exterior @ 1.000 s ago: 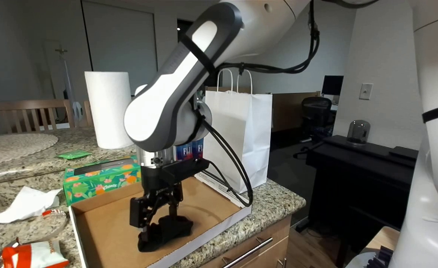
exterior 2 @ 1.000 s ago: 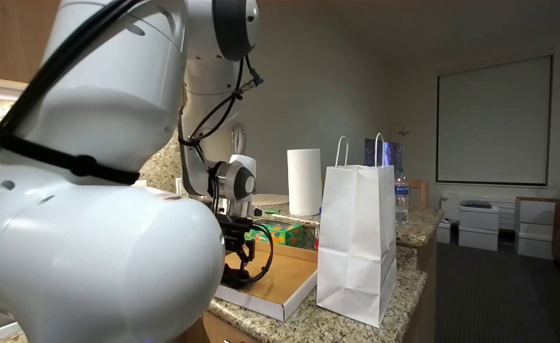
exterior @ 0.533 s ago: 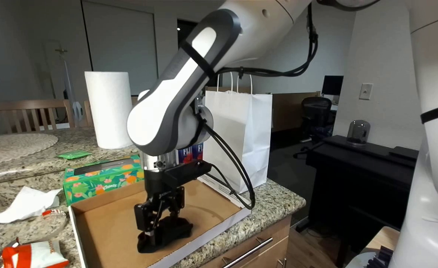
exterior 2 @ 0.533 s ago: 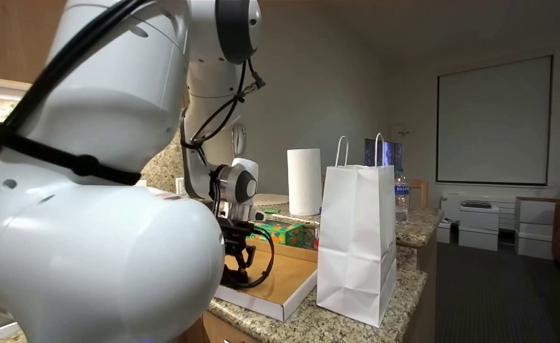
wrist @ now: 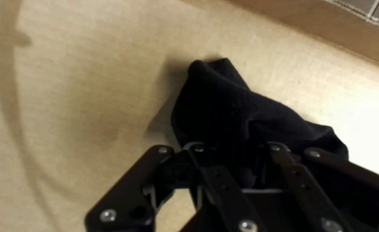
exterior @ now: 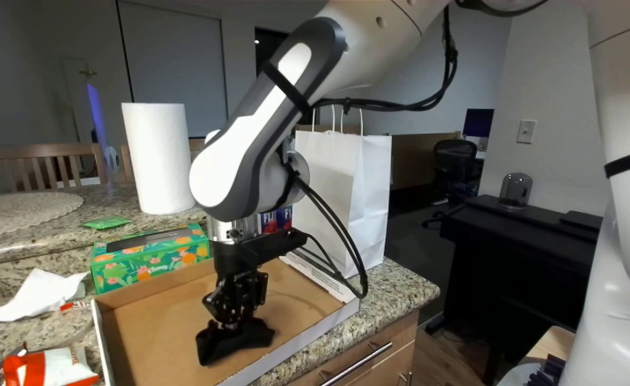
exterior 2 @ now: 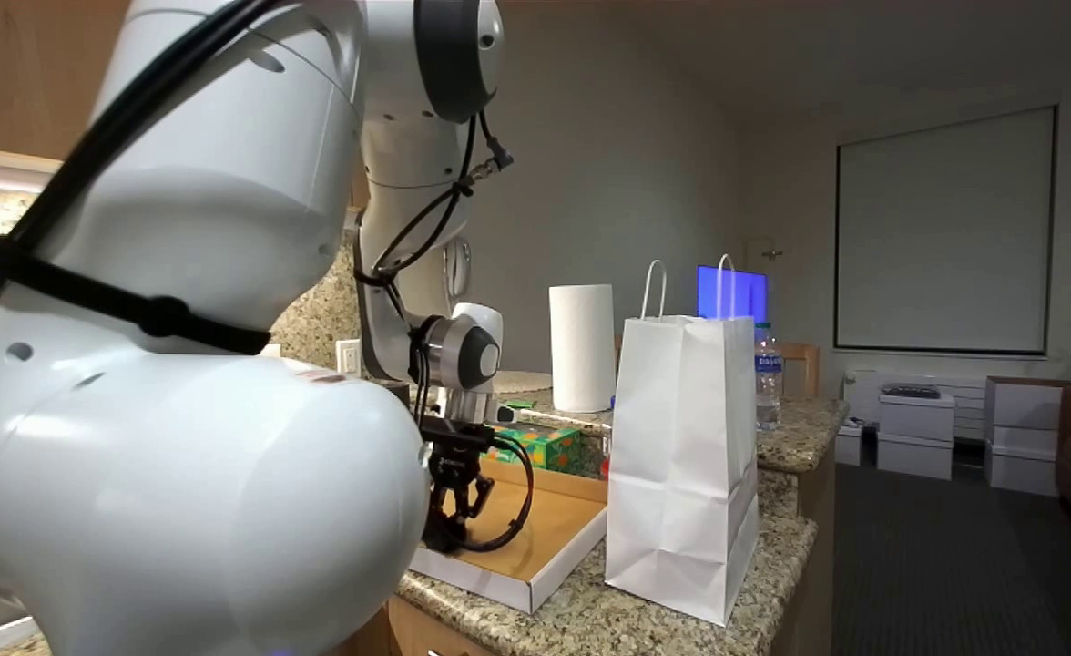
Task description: Put the black socks in the white bag
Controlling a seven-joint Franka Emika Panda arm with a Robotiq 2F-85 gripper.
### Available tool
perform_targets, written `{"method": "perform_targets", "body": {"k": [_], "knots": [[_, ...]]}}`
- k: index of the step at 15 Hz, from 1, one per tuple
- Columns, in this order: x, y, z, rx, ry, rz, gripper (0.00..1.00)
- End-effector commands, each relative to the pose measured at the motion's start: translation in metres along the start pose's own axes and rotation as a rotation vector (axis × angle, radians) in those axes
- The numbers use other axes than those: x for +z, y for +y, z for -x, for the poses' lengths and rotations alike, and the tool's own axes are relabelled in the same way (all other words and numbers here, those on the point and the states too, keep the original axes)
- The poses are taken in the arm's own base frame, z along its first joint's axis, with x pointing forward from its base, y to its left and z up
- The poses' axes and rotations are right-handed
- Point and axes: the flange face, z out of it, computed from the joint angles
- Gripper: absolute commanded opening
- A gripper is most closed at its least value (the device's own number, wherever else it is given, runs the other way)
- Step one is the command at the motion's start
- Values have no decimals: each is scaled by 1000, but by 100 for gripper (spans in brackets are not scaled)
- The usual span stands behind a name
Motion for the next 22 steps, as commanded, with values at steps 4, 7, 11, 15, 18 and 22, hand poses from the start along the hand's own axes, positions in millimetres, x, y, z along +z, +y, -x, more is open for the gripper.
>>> {"method": "perform_targets", "body": {"k": [4, 7, 11, 15, 18, 22], "knots": [[-12, 8, 4, 4, 8, -19, 7], [-35, 5, 6, -35, 47, -6, 7], [-98, 0, 10, -127, 152, 12, 7], [-186, -11, 18, -153, 278, 101, 7], [-258, -13, 27, -157, 358, 194, 7], [-353, 5, 38, -72, 466, 236, 7]]}}
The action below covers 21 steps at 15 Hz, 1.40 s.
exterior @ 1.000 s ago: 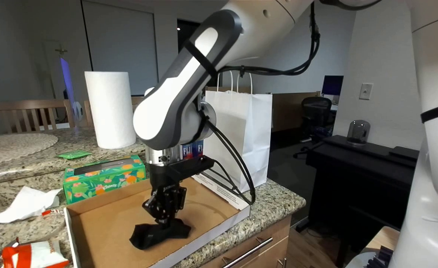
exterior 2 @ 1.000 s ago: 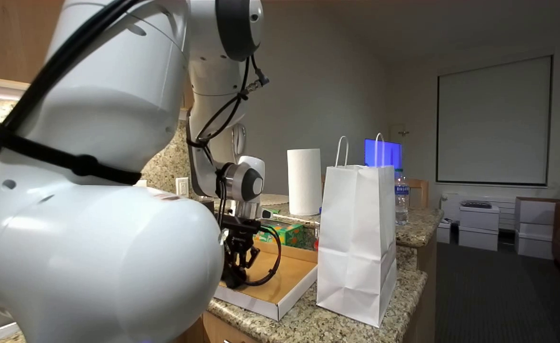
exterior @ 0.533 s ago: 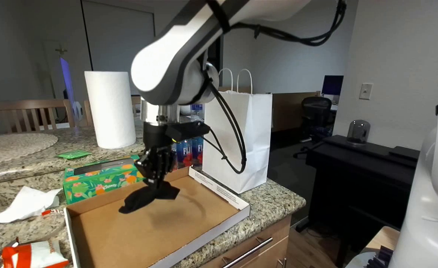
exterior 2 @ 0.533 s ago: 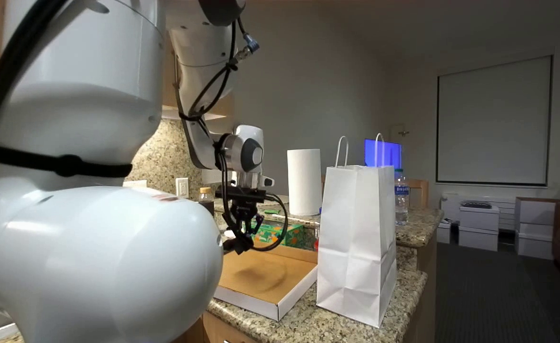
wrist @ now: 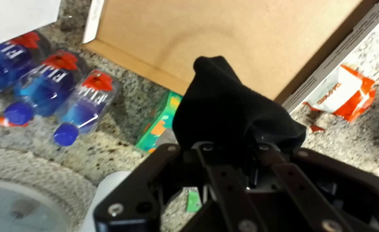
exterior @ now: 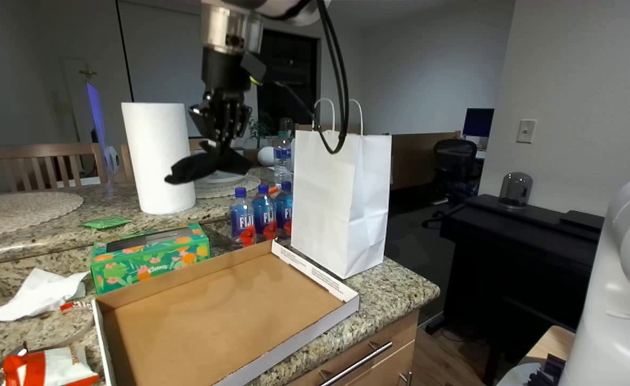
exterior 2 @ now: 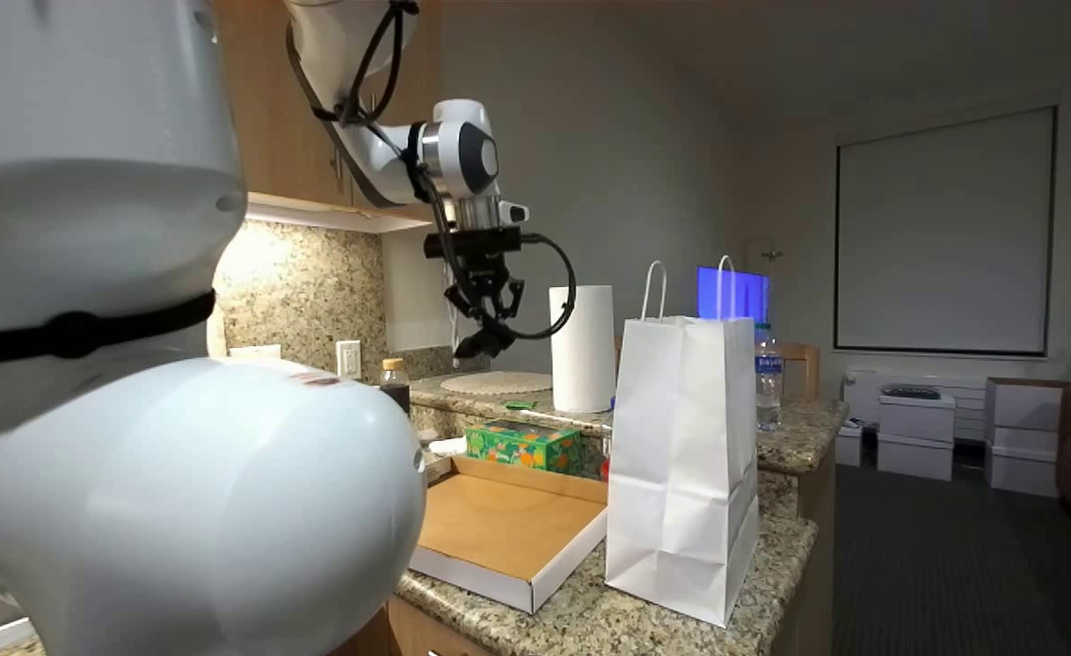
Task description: Put the black socks in the white bag
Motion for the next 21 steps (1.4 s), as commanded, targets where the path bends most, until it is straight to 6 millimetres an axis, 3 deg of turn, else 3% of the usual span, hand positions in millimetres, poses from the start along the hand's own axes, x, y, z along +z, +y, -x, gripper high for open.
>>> {"method": "perform_targets", "body": {"k": [1, 5, 8, 14, 17, 21], "knots": [[-68, 39, -12, 113, 58, 63, 7], [-129, 105, -11, 333, 148, 74, 7], [-152, 159, 9, 500, 203, 67, 7], [-161, 236, 78, 795, 244, 28, 7], [-156, 257, 112, 894, 243, 3, 7], [-137, 270, 148, 979, 225, -18, 7]]}}
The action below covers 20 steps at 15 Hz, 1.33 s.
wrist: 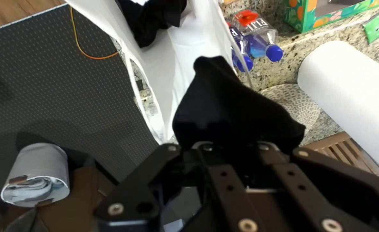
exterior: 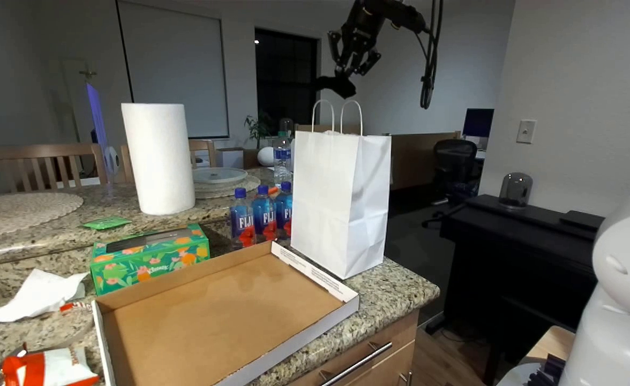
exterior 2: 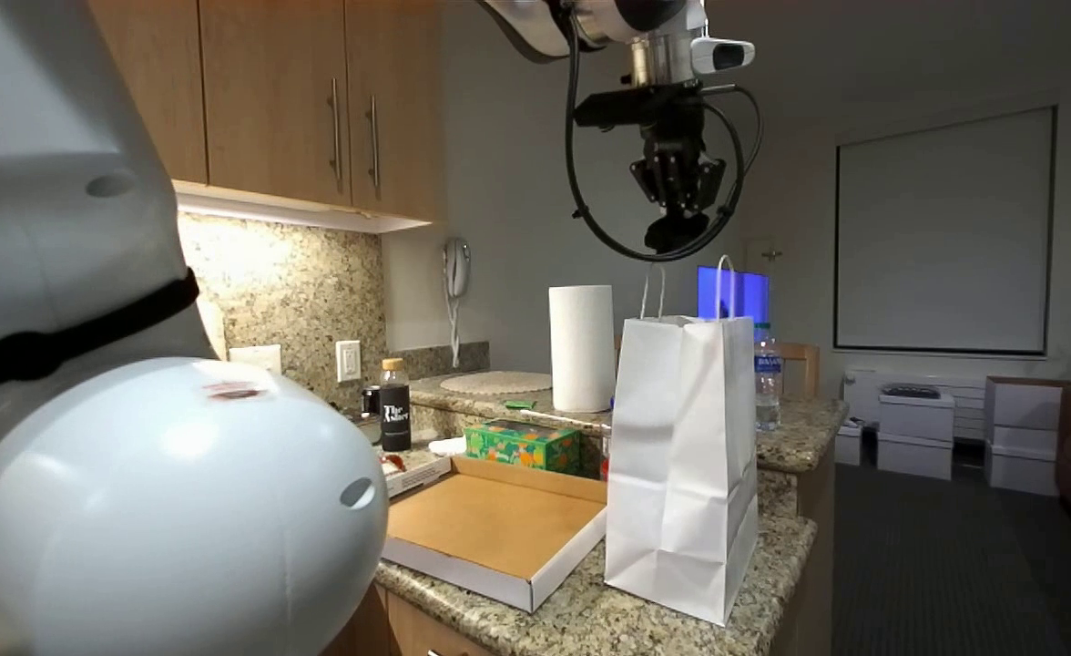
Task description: Put the black socks in the white bag
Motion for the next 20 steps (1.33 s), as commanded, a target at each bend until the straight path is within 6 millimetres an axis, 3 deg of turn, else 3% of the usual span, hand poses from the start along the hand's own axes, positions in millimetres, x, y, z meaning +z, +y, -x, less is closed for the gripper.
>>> {"method": "perform_targets", "body": {"k": [1, 5, 7, 12, 16, 18, 20], "knots": [[11, 26, 20, 90, -7, -26, 7], [32, 32, 19, 107, -47, -31, 7], [36, 29, 19, 102, -55, -31, 35], [35, 29, 23, 99, -52, -31, 66], [18, 19, 31, 35, -50, -22, 92], [3, 2, 40, -16, -33, -2, 100], [-15, -25, 54, -98, -18, 33, 100]]}}
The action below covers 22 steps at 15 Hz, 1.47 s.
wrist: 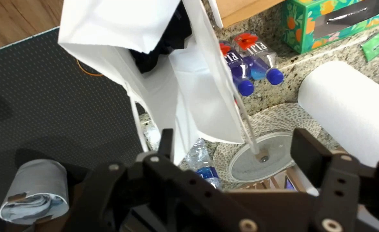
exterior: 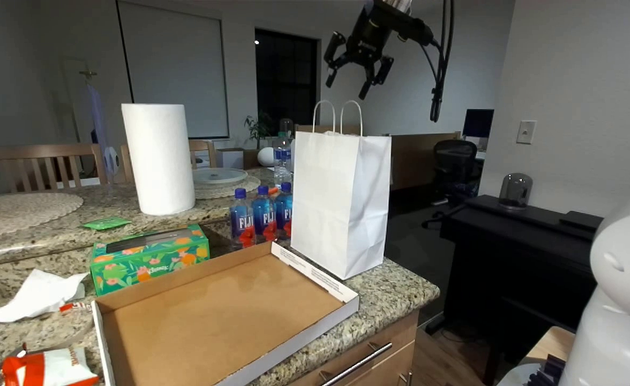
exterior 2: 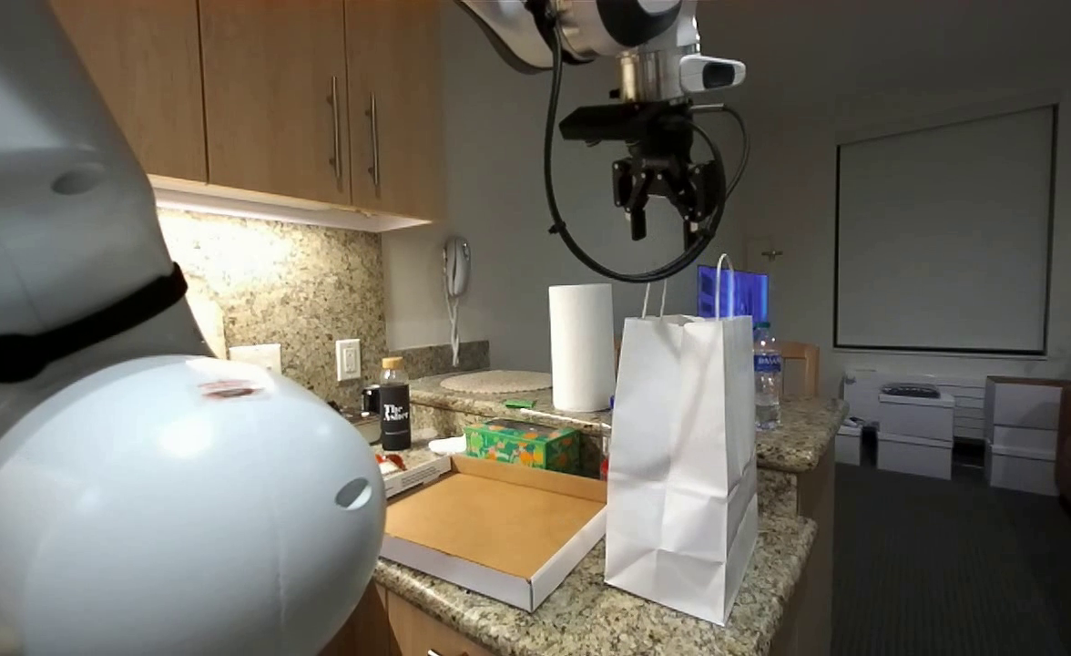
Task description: Put the black socks in the white bag
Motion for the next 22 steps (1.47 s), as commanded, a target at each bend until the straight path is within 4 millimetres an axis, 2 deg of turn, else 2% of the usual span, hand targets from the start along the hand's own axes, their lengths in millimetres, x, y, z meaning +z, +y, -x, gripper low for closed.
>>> {"method": "perform_targets", "body": {"k": [1, 3, 5, 8, 10, 13, 18, 19, 20, 22], "knots": [[-32, -43, 34, -154, 14, 65, 100], [-36, -80, 53, -262, -21, 101, 100], [-30, -114, 69, -363, -74, 100, 100], [-2, -158, 85, -500, -141, 48, 100], [22, -179, 94, -594, -187, 34, 100], [65, -197, 109, -729, -277, 28, 100], [118, -203, 147, -866, -407, 75, 100], [108, -208, 138, -810, -367, 59, 100], [114, -208, 141, -815, -379, 60, 100], [114, -209, 139, -814, -378, 59, 100]]}}
